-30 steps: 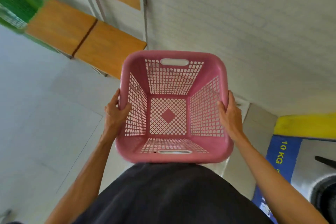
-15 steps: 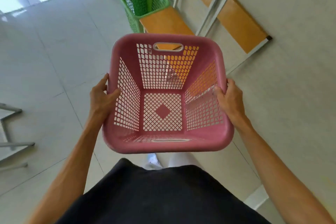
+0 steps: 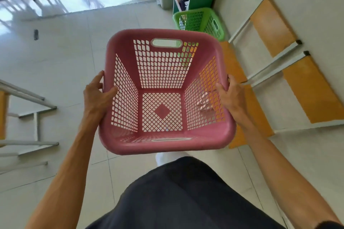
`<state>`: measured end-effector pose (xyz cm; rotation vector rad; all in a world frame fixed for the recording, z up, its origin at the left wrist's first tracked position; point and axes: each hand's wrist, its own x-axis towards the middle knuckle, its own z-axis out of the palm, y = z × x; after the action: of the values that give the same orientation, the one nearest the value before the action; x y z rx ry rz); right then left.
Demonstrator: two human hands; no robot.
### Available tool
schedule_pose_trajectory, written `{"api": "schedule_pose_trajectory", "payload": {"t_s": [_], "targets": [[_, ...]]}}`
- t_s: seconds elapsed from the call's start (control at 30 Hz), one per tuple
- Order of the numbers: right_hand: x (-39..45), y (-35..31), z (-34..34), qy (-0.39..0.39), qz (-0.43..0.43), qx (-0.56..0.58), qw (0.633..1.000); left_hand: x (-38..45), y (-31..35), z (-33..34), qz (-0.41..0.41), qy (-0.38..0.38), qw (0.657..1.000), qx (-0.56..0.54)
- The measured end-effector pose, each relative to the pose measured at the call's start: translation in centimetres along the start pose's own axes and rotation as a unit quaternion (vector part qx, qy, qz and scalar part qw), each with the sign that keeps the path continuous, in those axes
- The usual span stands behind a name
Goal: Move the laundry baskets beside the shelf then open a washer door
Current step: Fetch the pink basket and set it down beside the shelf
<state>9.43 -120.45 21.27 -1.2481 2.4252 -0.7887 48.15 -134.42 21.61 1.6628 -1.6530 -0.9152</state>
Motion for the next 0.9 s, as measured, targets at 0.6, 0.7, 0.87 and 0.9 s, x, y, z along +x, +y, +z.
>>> {"api": "schedule_pose_trajectory", "payload": {"t_s": [0.6, 0.7, 0.87, 0.9], "targets": [[32.4, -13.8, 8.4, 0.044, -0.003, 0.019, 0.999, 36.2, 5.1, 3.4, 0.039, 0.028, 0.999, 0.002], [36.8, -16.0, 9.7, 0.067, 0.027, 0.027, 0.997, 44.4, 6.9, 3.9, 0.053, -0.012, 0.999, 0.0], [42.9, -18.8, 10.9, 0.119, 0.089, 0.011, 0.989, 56.8, 10.7, 5.9, 0.092, -0.071, 0.993, 0.014], [43.5, -18.9, 11.1, 0.129, 0.106, 0.014, 0.986, 58.7, 11.6, 6.6, 0.102, -0.088, 0.991, 0.015]]}}
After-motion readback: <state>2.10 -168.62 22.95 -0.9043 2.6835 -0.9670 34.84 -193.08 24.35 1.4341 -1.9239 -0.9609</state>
